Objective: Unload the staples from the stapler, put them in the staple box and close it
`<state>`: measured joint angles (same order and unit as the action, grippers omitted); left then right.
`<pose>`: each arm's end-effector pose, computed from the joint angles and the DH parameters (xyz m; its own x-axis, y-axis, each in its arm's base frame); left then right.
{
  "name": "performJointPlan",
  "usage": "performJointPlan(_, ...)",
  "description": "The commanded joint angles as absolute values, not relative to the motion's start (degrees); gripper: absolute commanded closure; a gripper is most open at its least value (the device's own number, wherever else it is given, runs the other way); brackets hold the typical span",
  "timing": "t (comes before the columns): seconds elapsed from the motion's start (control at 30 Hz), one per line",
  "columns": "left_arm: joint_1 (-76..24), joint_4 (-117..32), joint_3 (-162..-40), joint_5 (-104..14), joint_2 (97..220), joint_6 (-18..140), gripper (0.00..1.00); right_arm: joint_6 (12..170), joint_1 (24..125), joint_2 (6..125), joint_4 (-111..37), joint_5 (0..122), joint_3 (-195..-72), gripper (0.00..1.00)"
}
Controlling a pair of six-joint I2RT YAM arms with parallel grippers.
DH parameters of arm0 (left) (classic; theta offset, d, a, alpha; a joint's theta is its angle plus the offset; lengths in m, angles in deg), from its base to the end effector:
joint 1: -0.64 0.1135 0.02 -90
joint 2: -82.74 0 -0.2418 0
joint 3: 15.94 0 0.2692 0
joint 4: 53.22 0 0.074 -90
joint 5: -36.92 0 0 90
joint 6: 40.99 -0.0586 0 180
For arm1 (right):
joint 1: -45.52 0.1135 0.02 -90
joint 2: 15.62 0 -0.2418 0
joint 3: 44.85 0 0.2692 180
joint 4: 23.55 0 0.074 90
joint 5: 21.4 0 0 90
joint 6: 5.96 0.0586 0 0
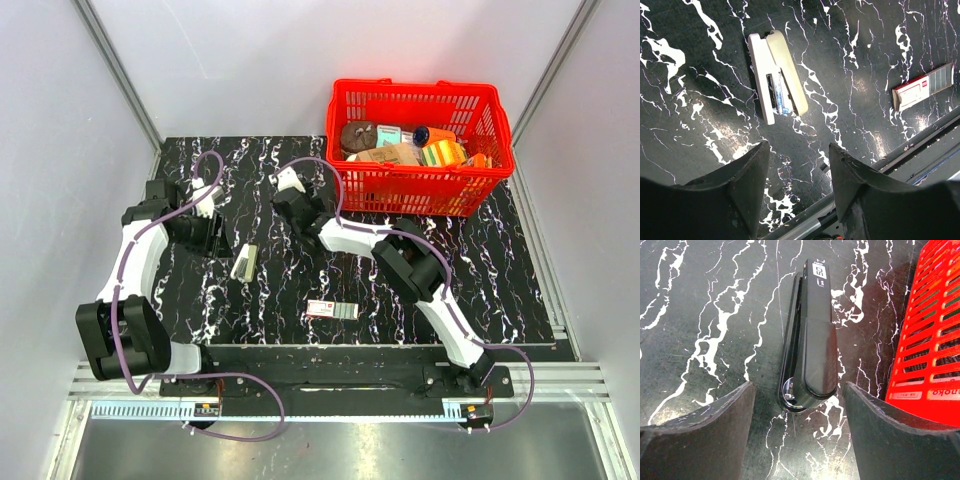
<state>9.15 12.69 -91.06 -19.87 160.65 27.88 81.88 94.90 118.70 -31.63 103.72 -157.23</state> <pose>0.2846 0.0101 0.2222 -0.8332 0.1803 -0.5228 0.4002 0.8490 -0.3450 0.3799 0.3911 0.1249 -0.3143 -0.4138 -0.8544 -0.3086 0.8956 -0.3202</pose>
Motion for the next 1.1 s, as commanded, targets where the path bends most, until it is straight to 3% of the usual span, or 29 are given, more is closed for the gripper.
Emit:
performJointPlan(0.0,8.7,10.6,-91.6,-19.2,159.0,29.1,0.45,79.2,94.2,116.3,-29.9,105.9,-160.0,0.23)
performJointPlan(0.43,7.5,10.0,-92.0,-19.0,157.8,30.7,0.45,79.1,89.8,127.9,-36.1,102.8,-176.2,0.28)
performJointPlan(0.8,7.5,9.8,-92.3,-19.5,156.5,31.2,0.45,86.6,89.1,128.7,-43.7,99.4,-178.8,0.52)
performJointPlan(1.07,6.1,9.9,-91.9,-20.5,154.9,32.0,0.45,91.8,90.3,118.7,-40.6,98.3,-166.1,0.71)
